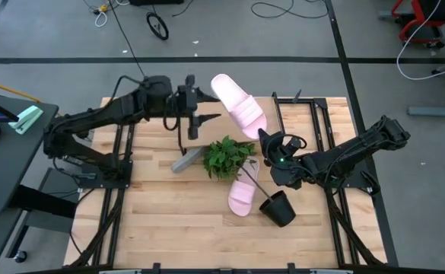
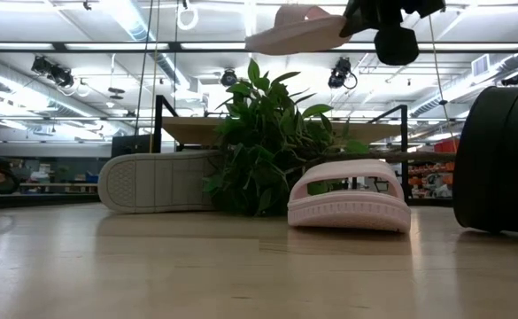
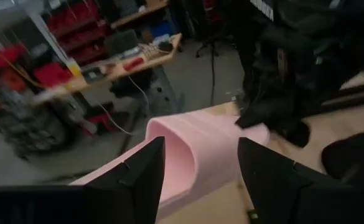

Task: Pick and place slides into the shelf
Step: Put the top pink slides on the shelf

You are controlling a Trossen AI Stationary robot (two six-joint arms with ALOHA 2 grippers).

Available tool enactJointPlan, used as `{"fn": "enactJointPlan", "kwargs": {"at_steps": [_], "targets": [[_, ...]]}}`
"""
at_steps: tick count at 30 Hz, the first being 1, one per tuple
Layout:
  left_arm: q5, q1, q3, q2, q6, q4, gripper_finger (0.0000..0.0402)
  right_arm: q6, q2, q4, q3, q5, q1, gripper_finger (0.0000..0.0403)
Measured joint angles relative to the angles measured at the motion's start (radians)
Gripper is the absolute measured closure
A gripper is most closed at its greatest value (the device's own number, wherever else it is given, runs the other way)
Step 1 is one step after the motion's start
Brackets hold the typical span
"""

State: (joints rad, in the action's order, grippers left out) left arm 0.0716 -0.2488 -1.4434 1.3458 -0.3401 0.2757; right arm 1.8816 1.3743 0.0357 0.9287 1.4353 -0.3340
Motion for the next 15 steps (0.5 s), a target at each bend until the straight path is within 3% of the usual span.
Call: {"fn": "enactJointPlan", "kwargs": {"at_steps": [10, 15], "targets": [[0.229, -0.07, -0.205, 0.182, 0.322, 0.216, 0.0189, -0.032, 0.0, 0.002, 0.0, 0.006, 0.0, 0.0378], [0.245, -0.063, -0.232, 0.243, 0.356, 0.216, 0.018, -0.035, 0.0, 0.001, 0.0, 0.008, 0.0, 0.0378]]}}
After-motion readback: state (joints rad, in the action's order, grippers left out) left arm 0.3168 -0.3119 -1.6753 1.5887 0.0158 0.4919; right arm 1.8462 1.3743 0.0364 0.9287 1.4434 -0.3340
